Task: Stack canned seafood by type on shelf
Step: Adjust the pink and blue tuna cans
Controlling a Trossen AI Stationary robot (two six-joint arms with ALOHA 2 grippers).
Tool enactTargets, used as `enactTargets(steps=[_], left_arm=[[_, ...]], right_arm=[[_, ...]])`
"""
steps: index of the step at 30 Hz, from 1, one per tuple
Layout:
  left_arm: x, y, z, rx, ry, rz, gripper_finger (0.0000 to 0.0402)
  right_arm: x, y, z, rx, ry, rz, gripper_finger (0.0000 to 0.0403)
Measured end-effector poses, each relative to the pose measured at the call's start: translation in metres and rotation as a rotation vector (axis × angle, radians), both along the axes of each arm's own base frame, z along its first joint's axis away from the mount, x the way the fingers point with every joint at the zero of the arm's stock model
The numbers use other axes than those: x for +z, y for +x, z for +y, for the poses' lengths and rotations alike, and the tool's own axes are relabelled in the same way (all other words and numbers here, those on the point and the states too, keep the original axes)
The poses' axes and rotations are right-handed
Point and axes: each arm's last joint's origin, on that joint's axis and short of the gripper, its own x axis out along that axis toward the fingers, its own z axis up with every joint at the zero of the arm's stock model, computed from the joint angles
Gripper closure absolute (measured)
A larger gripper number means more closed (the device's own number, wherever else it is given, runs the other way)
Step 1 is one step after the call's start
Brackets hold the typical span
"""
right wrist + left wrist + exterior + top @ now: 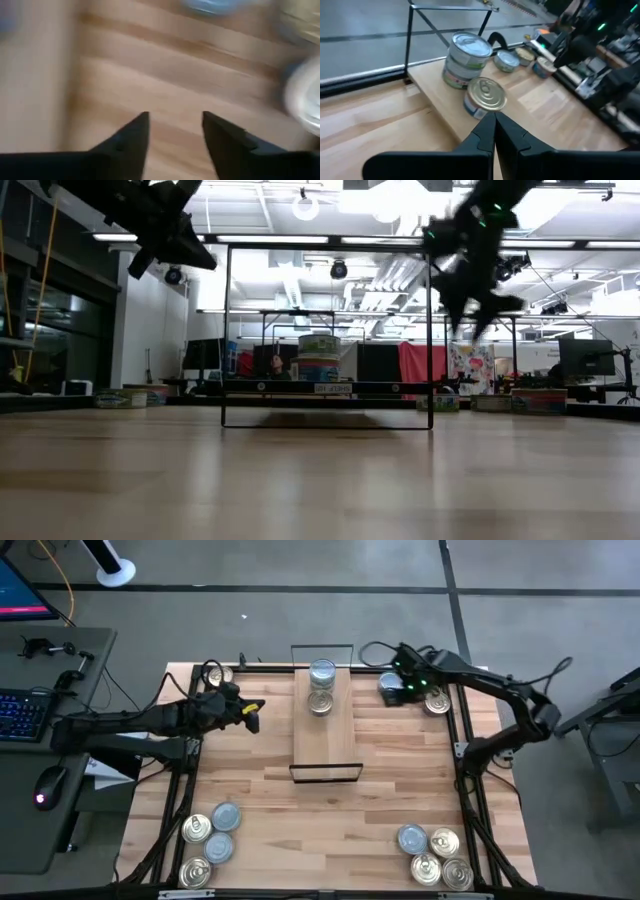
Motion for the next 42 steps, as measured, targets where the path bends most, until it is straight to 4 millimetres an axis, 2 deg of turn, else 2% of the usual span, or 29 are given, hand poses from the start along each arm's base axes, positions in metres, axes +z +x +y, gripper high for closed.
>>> enactTargets(steps=[4, 6, 9, 11, 17, 20, 23, 26, 29, 36, 39, 42], left_arm=[[0.003, 0.004, 0.0, 0.01, -0.029, -0.067, 0.0402], [0.005, 0.009, 0.001, 0.009, -0.027, -0.106, 0.0401], [0.008, 0.023, 0.002, -0.013, -0.017, -0.193, 0.0402], [0.009, 0.035, 0.003, -0.047, -0.019, -0.253, 0.0402], [-0.005, 0.07, 0.003, -0.153, -0.041, -0.309, 0.0401], [-0.007, 0.078, -0.005, -0.203, -0.033, -0.337, 0.0402], [0.0, 0.081, -0.016, -0.266, 0.022, -0.392, 0.0401], [0.009, 0.078, -0.026, -0.3, 0.061, -0.437, 0.0401], [0.021, 0.073, -0.032, -0.258, 0.096, -0.441, 0.0402], [0.036, 0.059, -0.033, -0.181, 0.105, -0.268, 0.0401], [0.037, 0.042, -0.02, 0.058, 0.023, -0.094, 0.0402], [0.027, 0.017, 0.015, 0.302, -0.075, 0.159, 0.0402]], right_arm=[[-0.026, -0.037, 0.003, -0.176, -0.089, 0.128, 0.0361], [-0.035, -0.047, 0.005, -0.229, -0.153, 0.147, 0.039], [-0.042, -0.058, 0.008, -0.322, -0.258, 0.195, 0.0384], [-0.049, -0.065, 0.01, -0.358, -0.312, 0.256, 0.0395], [-0.073, -0.072, 0.01, -0.377, -0.315, 0.254, 0.0401], [-0.08, -0.076, 0.012, -0.385, -0.339, 0.287, 0.0401], [-0.083, -0.077, 0.012, -0.36, -0.355, 0.305, 0.0402], [-0.084, -0.077, 0.012, -0.327, -0.357, 0.312, 0.0402], [-0.083, -0.075, 0.011, -0.312, -0.374, 0.298, 0.0403], [-0.083, -0.072, 0.009, -0.295, -0.365, 0.255, 0.0403], [-0.082, -0.072, 0.01, -0.313, -0.336, 0.217, 0.0403], [-0.08, -0.07, 0.012, -0.356, -0.301, 0.142, 0.0403]])
